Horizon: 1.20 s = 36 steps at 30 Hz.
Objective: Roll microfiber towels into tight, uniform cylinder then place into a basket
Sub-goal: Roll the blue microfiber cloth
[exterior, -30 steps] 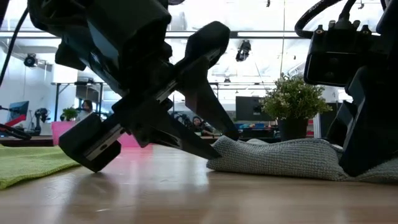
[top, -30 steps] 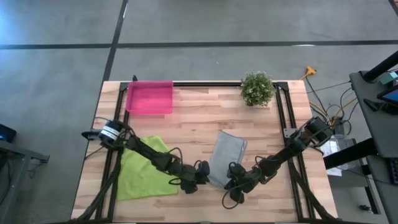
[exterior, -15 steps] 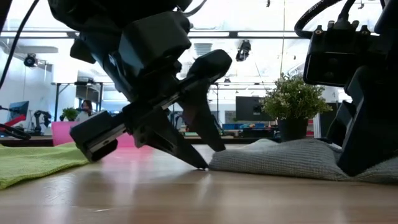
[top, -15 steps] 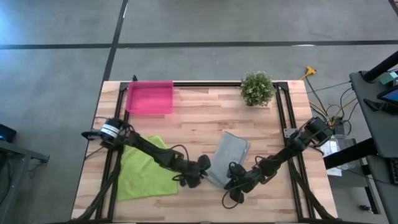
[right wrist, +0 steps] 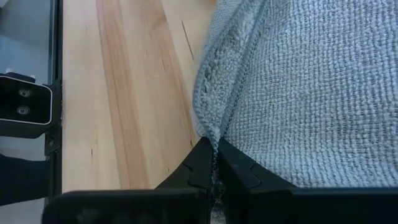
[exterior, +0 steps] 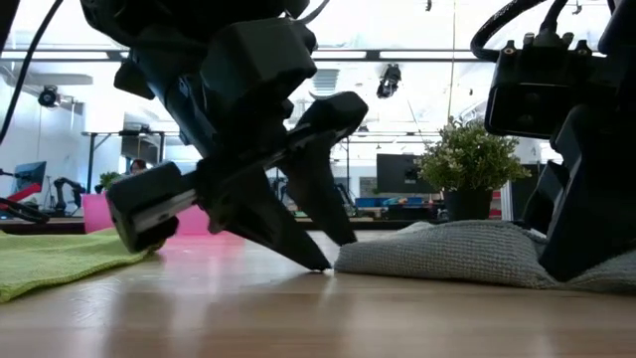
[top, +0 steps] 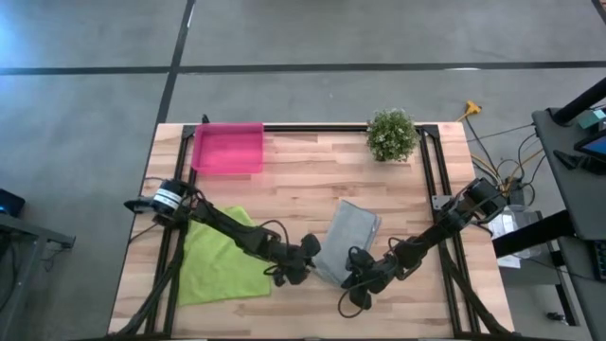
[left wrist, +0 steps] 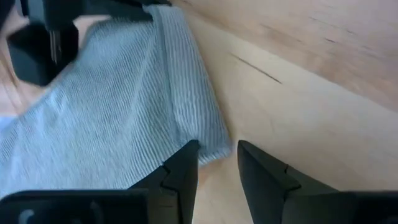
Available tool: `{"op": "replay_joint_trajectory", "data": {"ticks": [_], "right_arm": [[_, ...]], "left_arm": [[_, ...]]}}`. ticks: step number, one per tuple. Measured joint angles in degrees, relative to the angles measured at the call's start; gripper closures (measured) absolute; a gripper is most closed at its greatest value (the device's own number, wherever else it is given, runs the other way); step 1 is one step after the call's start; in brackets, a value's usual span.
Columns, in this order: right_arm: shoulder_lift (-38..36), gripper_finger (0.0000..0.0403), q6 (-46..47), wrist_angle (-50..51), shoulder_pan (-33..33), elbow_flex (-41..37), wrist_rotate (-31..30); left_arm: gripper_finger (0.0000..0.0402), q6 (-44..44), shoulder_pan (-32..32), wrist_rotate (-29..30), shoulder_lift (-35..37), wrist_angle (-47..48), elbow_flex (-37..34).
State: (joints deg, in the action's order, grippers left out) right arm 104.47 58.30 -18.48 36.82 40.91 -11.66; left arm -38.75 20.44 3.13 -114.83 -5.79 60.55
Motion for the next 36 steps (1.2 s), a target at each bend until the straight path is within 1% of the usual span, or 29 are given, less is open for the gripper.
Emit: {"op": "replay_joint_trajectory", "data": {"ticks": [4, 10, 14, 16, 17, 18, 21, 22, 23, 26, 28, 32, 34, 36], "right_arm": [[-0.3, 0.0378, 0.2, 0.3, 0.0, 0.0, -0.1], [-0.5, 0.0337, 0.2, 0.9, 0.0, 0.0, -0.6], [-0.6, 0.0321, 0.2, 1.2, 0.0, 0.1, -0.6], [-0.6, 0.032, 0.2, 1.3, 0.0, 0.1, -0.7], [-0.6, 0.0321, 0.2, 1.3, 0.0, 0.1, -0.8], [-0.6, 0.0323, 0.2, 1.4, 0.0, 0.1, -0.9], [-0.6, 0.0332, 0.2, 1.6, 0.0, 0.1, -1.6], [-0.6, 0.0336, 0.2, 1.7, 0.0, 0.1, -1.7], [-0.6, 0.0338, 0.2, 1.7, 0.0, 0.1, -1.7], [-0.6, 0.0344, 0.2, 1.6, 0.0, 0.0, -1.9], [-0.6, 0.0345, 0.2, 1.6, 0.0, 0.0, -1.9], [-0.6, 0.0344, 0.4, 1.5, 0.0, 0.0, -1.9], [-0.6, 0.0345, 1.0, 1.4, 0.0, 0.0, -1.9], [-0.6, 0.0346, 1.2, 1.3, 0.0, 0.0, -1.9]], "left_arm": [[0.03, 2.2, 0.3, 0.4, 0.0, 4.1, -0.1], [0.03, 2.5, 1.2, 1.1, 0.0, 4.9, 0.2], [0.03, 2.4, 1.6, 3.8, 3.5, 4.5, 0.3], [0.03, 2.4, 1.6, 3.6, 5.4, 4.5, -0.2], [0.03, 2.2, 1.6, 2.9, 6.5, 3.9, -0.4], [0.03, 1.9, 1.5, 0.7, 7.3, 1.7, -0.4], [0.03, 0.6, 1.6, -8.8, 9.0, -3.8, 0.0], [0.03, 0.5, 1.8, -10.5, 8.9, -5.2, 0.0], [0.03, 0.4, 1.9, -10.8, 8.2, -6.5, -0.1], [0.03, 0.5, 1.9, -10.1, 5.9, -9.0, 0.2], [0.03, 0.5, 1.7, -9.4, 4.1, -10.4, 2.0], [0.03, 0.9, 1.5, -2.7, 0.1, -10.0, 5.2], [0.03, 1.0, 1.2, -1.1, -1.5, -9.8, 7.1], [0.03, 1.4, 1.0, -0.9, -2.3, -10.7, 9.0]]}}
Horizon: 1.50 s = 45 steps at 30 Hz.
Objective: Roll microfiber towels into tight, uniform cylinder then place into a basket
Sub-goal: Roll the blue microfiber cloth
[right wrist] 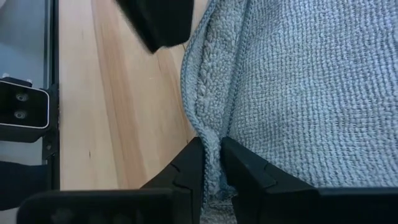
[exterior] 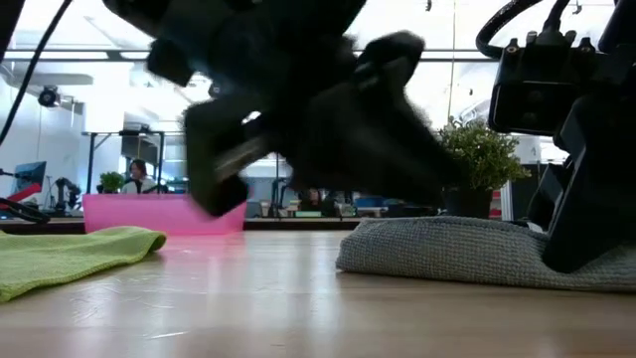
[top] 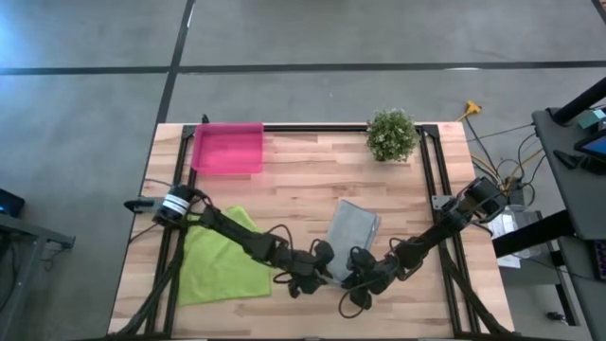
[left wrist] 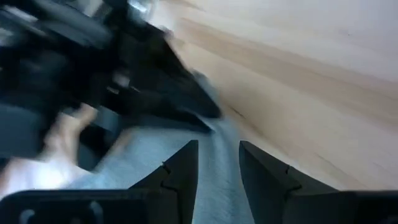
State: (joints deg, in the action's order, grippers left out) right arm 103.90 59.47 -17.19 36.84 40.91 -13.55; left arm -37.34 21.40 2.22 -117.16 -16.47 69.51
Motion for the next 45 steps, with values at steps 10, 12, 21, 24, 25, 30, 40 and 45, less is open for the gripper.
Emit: {"op": "replay_joint_trajectory", "data": {"ticks": [10, 12, 21, 24, 25, 30, 40, 45], "right_arm": [[0.0, 0.0345, 0.6, -0.2, 0.0, 0.0, 0.0], [0.0, 0.0346, 0.7, -0.2, 0.0, 0.0, 0.0], [-0.2, 0.0346, 0.6, -0.5, 0.0, 0.0, 0.4], [-0.2, 0.0346, 0.5, -0.4, 0.0, 0.0, 0.5], [-0.3, 0.0346, 0.5, -0.4, 0.0, 0.0, 0.5], [-1.3, 0.0346, -1.2, -0.4, 0.0, 0.0, 0.5], [-6.5, 0.0286, -8.1, 4.9, 0.0, 0.0, -0.8], [-8.4, 0.0255, -11.1, 5.9, 0.0, 0.0, -1.7]], "left_arm": [[0.03, 7.3, -1.5, 2.3, -3.3, 10.3, 3.0], [0.03, 9.1, -1.5, 3.1, -3.1, 10.2, 2.6], [0.03, 20.1, -1.6, 4.3, -3.0, 10.9, 2.6], [0.03, 23.2, -1.7, 4.3, -3.0, 11.0, 2.6], [0.03, 23.7, -1.7, 4.3, -3.0, 11.0, 2.6], [0.03, 25.0, -1.7, 4.4, -3.0, 11.0, 2.6], [0.03, 28.1, -1.6, 4.3, -3.0, 11.1, 2.6], [0.03, 31.0, -1.5, 4.3, -3.0, 11.2, 2.6]]}}
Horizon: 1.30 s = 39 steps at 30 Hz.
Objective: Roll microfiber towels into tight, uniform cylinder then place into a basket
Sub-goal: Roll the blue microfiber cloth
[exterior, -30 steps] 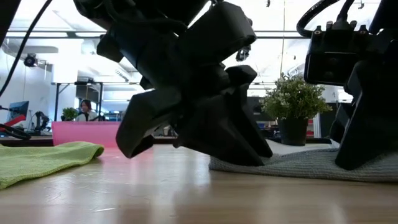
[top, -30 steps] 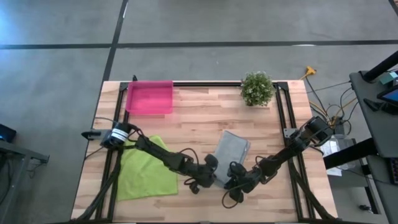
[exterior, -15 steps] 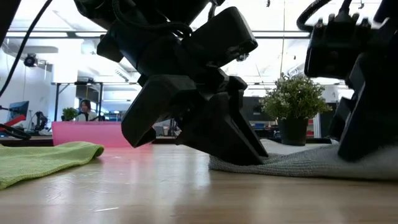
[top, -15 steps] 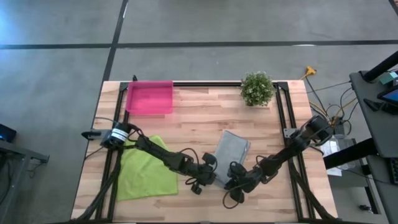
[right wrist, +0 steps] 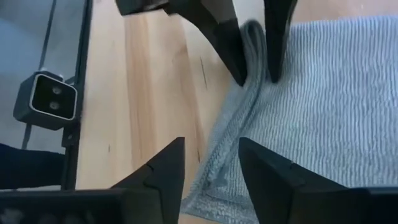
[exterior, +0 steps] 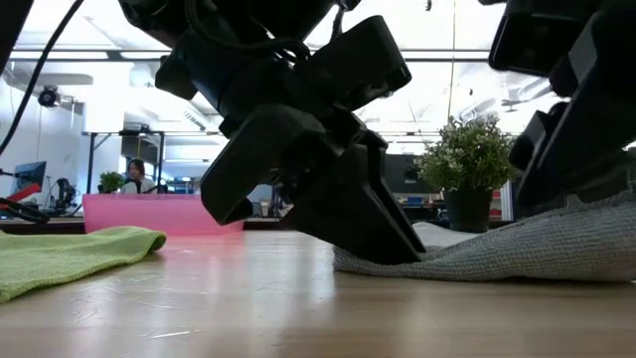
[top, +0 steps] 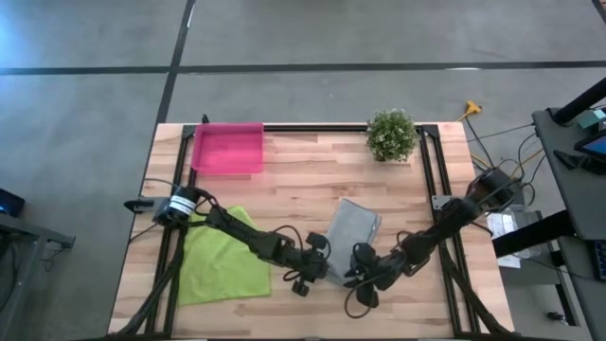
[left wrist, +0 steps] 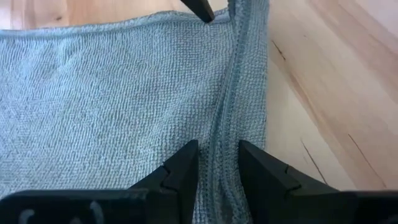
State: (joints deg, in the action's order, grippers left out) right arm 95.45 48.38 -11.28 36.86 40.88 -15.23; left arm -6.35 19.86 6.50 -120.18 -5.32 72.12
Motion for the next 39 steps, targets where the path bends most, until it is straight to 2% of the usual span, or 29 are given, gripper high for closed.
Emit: {"op": "replay_joint_trajectory", "data": {"ticks": [7, 10, 15, 23, 29, 34, 39], "right_arm": [[-0.4, 0.0259, -5.2, 1.3, 0.3, 0.3, 0.0], [-0.5, 0.027, -9.0, 6.0, 1.0, 2.1, 0.1], [-0.5, 0.0285, -15.5, 16.0, 2.5, 7.3, 0.0], [-0.4, 0.0301, -16.1, 25.9, 6.3, 12.7, -7.4], [-0.4, 0.0312, -16.8, 31.2, 10.3, 12.5, -11.3], [-0.4, 0.0304, -22.8, 31.3, 11.9, 11.1, -11.9], [-0.4, 0.0276, -31.5, 22.8, 12.6, 11.1, -11.4]], "left_arm": [[0.03, 0.1, 0.1, -0.1, 0.0, 0.0, 0.0], [0.03, 1.0, 0.1, -0.1, 0.0, 0.0, 0.0], [0.03, 9.4, 0.1, -0.2, 0.0, 0.0, -0.1], [0.03, 16.4, 0.1, -0.4, 0.0, 0.0, 0.0], [0.03, 19.8, 0.1, -3.1, 0.0, -0.2, -0.1], [0.03, 21.1, 0.1, -3.2, 0.0, -0.1, 0.0], [0.03, 25.5, -0.1, -3.3, 0.0, -0.1, -0.1]]}}
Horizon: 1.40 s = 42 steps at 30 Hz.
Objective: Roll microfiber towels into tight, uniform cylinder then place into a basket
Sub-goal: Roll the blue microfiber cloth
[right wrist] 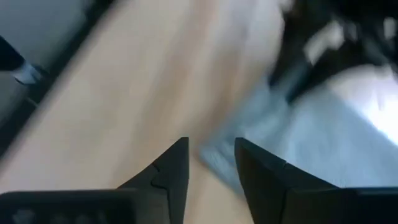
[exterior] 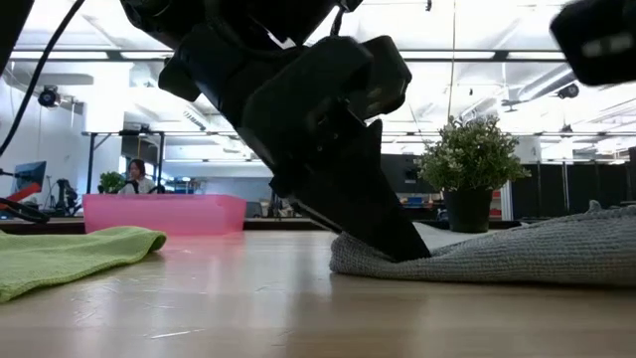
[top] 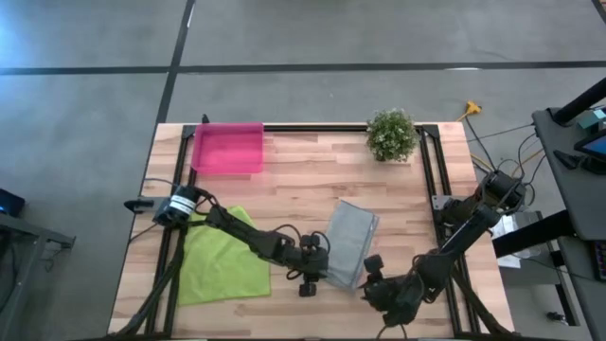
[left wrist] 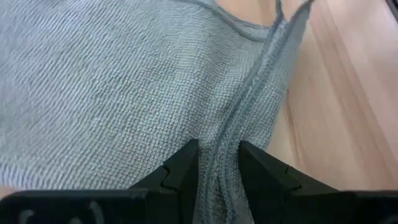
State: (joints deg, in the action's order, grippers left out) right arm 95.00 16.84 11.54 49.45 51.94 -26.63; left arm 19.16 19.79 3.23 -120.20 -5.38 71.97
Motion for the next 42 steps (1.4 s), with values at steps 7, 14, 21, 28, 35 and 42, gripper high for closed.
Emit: {"op": "replay_joint_trajectory", "data": {"ticks": [7, 14, 21, 28, 35, 42], "right_arm": [[1.5, 0.0241, -7.5, -7.8, -0.1, 0.1, -1.5], [7.8, 0.0245, -19.3, -7.5, -0.8, -0.5, -2.1], [9.1, 0.0271, -22.4, -9.7, -1.8, -0.7, -5.0], [9.1, 0.0286, -22.0, -11.5, -4.3, -3.9, -4.9], [9.1, 0.0288, -21.2, -12.7, -5.8, -5.9, -4.6], [9.1, 0.0303, -12.0, -11.6, -4.0, -5.8, -3.7]], "left_arm": [[0.03, 7.7, 0.0, 0.1, 0.0, 0.0, 0.1], [0.03, 10.6, 0.0, 0.1, 0.0, -0.2, -0.1], [0.03, 12.1, -0.1, 0.1, 0.0, -0.2, -0.1], [0.03, 12.1, -0.2, 0.0, 0.0, -0.1, 0.0], [0.03, 12.1, -0.2, -0.4, 0.0, -0.1, -0.1], [0.03, 12.0, -0.2, -0.7, 0.2, 2.9, -0.1]]}}
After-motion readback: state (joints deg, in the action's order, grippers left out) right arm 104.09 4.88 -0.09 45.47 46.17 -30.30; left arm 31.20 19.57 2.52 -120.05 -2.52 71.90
